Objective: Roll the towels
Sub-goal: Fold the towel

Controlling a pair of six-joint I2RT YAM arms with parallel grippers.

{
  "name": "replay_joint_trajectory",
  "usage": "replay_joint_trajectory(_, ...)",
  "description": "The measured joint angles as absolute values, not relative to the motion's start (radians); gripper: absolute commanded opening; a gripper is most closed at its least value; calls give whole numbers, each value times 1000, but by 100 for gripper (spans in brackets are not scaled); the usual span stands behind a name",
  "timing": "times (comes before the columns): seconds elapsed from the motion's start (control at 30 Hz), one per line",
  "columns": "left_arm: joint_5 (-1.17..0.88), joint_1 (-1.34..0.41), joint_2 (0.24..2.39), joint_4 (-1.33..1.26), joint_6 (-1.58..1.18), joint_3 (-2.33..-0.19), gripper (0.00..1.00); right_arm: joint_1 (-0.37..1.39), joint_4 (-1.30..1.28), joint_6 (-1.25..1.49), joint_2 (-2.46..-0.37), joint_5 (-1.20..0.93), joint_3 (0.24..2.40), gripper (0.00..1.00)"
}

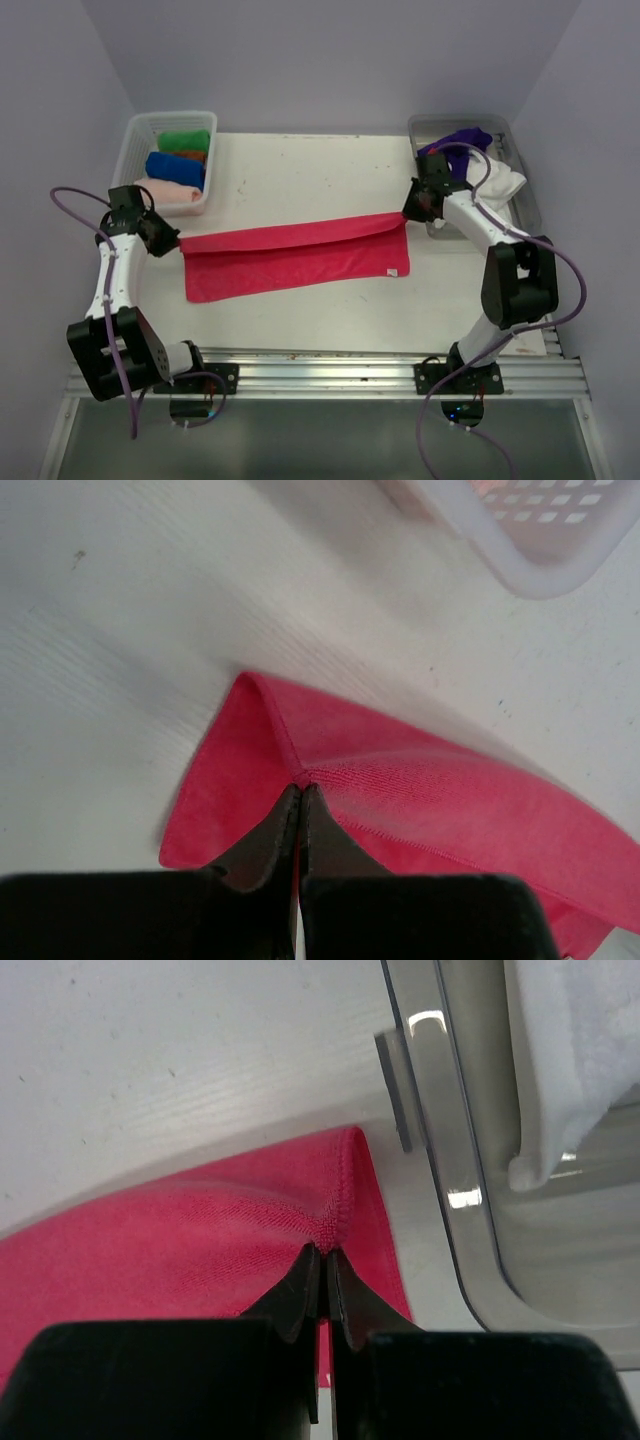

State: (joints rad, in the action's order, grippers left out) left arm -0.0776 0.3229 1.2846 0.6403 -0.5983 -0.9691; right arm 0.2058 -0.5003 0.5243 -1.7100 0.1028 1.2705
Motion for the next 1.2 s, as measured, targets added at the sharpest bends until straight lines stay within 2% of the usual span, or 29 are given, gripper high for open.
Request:
replay_joint_trajectory(0.23, -70, 328, 1204, 726, -601, -904, 0, 204, -485, 528, -1570, 78, 1069, 0)
replay_joint_trajectory(0.4, -50, 328, 1158, 755, -618, -849, 0, 204, -476, 534, -1549, 59, 989, 0)
replay_joint_trajectory(0.83, -14, 330, 1086, 799, -654, -786, 0, 202, -440, 539, -1545, 56, 940, 0)
replay_joint_trajectory(1.2, 41, 332, 1064, 826, -654, -809, 0, 202, -424, 558, -1433, 35, 912, 0)
